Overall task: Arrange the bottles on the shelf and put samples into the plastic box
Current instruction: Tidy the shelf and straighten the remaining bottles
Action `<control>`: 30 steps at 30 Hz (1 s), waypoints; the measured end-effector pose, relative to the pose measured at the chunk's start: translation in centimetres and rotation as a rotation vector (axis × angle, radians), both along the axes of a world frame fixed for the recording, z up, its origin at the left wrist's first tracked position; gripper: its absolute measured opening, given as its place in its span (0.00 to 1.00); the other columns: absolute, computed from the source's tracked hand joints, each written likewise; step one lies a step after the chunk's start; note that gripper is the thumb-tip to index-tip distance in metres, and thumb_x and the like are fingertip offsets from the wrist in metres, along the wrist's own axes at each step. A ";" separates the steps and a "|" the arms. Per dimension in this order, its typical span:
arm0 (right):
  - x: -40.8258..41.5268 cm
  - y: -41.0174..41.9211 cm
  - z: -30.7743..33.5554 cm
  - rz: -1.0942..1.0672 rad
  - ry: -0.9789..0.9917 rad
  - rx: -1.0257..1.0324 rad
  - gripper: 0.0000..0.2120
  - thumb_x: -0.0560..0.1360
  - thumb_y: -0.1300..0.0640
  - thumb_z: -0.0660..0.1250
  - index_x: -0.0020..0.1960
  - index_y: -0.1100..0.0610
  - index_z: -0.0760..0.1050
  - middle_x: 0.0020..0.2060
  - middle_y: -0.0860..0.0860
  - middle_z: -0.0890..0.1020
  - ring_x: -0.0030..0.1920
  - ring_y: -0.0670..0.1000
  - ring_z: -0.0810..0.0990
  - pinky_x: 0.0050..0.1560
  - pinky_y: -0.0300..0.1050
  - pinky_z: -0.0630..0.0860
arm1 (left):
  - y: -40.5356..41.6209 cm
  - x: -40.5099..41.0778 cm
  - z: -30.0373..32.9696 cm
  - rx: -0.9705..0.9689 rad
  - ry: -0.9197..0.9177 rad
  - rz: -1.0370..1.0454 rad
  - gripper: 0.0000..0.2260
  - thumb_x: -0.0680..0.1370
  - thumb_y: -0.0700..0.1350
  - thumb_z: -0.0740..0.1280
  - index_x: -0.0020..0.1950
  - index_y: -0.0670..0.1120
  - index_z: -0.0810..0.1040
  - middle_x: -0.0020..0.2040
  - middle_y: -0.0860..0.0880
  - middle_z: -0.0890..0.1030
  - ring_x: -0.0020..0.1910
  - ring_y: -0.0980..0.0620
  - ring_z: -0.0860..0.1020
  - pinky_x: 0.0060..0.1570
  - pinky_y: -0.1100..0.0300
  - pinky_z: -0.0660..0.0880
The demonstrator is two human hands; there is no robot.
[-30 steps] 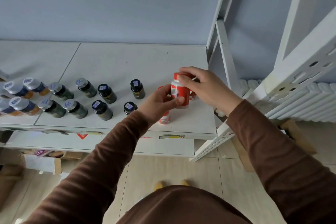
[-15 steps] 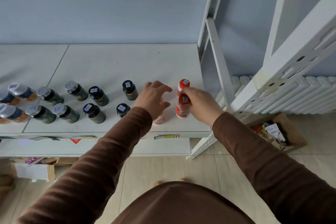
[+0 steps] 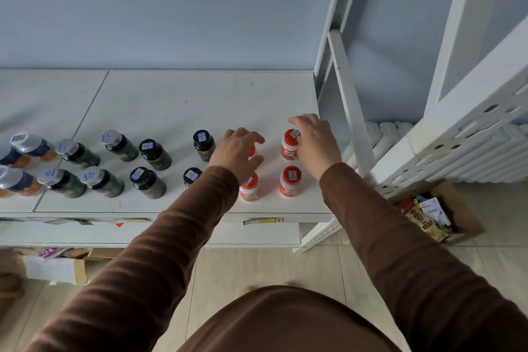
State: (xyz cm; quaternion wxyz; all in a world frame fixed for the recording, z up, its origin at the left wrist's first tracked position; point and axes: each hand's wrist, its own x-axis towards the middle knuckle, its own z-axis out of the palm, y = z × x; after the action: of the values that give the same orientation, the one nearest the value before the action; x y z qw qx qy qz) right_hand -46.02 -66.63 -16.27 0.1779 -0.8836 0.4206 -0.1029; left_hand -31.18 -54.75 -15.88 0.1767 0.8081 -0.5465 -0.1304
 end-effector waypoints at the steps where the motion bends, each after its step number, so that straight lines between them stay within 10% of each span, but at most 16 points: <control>1: 0.7 -0.3 -0.2 0.024 0.069 0.016 0.30 0.74 0.70 0.65 0.73 0.52 0.67 0.70 0.54 0.69 0.66 0.59 0.68 0.63 0.53 0.72 | -0.3 0.1 0.0 0.006 -0.001 0.005 0.16 0.76 0.49 0.68 0.64 0.52 0.75 0.64 0.48 0.75 0.63 0.47 0.69 0.59 0.53 0.70; 6: 2.4 -0.9 -2.0 0.092 0.265 -0.013 0.25 0.75 0.67 0.66 0.69 0.52 0.69 0.63 0.55 0.73 0.63 0.59 0.70 0.58 0.51 0.75 | -1.3 0.5 -0.2 0.020 0.026 0.034 0.15 0.77 0.49 0.67 0.64 0.53 0.74 0.64 0.49 0.75 0.65 0.47 0.68 0.60 0.54 0.68; 11: 2.1 -2.1 0.0 -0.013 0.038 0.032 0.19 0.78 0.61 0.63 0.67 0.52 0.72 0.60 0.57 0.76 0.60 0.61 0.73 0.57 0.49 0.71 | -1.9 1.6 -0.6 -0.010 0.112 0.018 0.20 0.76 0.50 0.68 0.68 0.53 0.71 0.63 0.49 0.76 0.63 0.48 0.71 0.60 0.55 0.68; 22: 3.8 -0.4 10.7 -0.063 -0.365 0.211 0.21 0.73 0.31 0.62 0.40 0.50 0.71 0.35 0.45 0.78 0.36 0.46 0.78 0.39 0.44 0.76 | -2.1 1.8 3.5 -0.124 1.816 0.016 0.25 0.80 0.60 0.56 0.62 0.40 0.71 0.43 0.41 0.77 0.37 0.48 0.77 0.41 0.59 0.77; 26: 4.2 0.7 11.4 -0.019 -0.322 0.156 0.23 0.72 0.28 0.60 0.38 0.49 0.70 0.35 0.43 0.79 0.36 0.43 0.78 0.35 0.37 0.73 | -2.0 1.6 3.1 -0.052 1.914 -0.036 0.25 0.81 0.61 0.53 0.56 0.41 0.76 0.36 0.43 0.76 0.28 0.52 0.71 0.31 0.61 0.71; 30: 3.6 0.6 11.3 -0.017 -0.314 0.123 0.23 0.73 0.31 0.61 0.47 0.51 0.75 0.40 0.44 0.79 0.37 0.42 0.77 0.36 0.36 0.72 | -1.4 1.4 2.9 -0.113 1.905 -0.021 0.25 0.81 0.60 0.56 0.64 0.40 0.72 0.46 0.41 0.78 0.37 0.50 0.77 0.42 0.60 0.78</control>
State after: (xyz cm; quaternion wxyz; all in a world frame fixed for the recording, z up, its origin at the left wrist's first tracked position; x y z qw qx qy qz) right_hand -42.39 -66.03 -5.01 0.2946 -0.8406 0.4004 -0.2152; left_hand -29.76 -56.16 -13.01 0.5850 0.3480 -0.1856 -0.7087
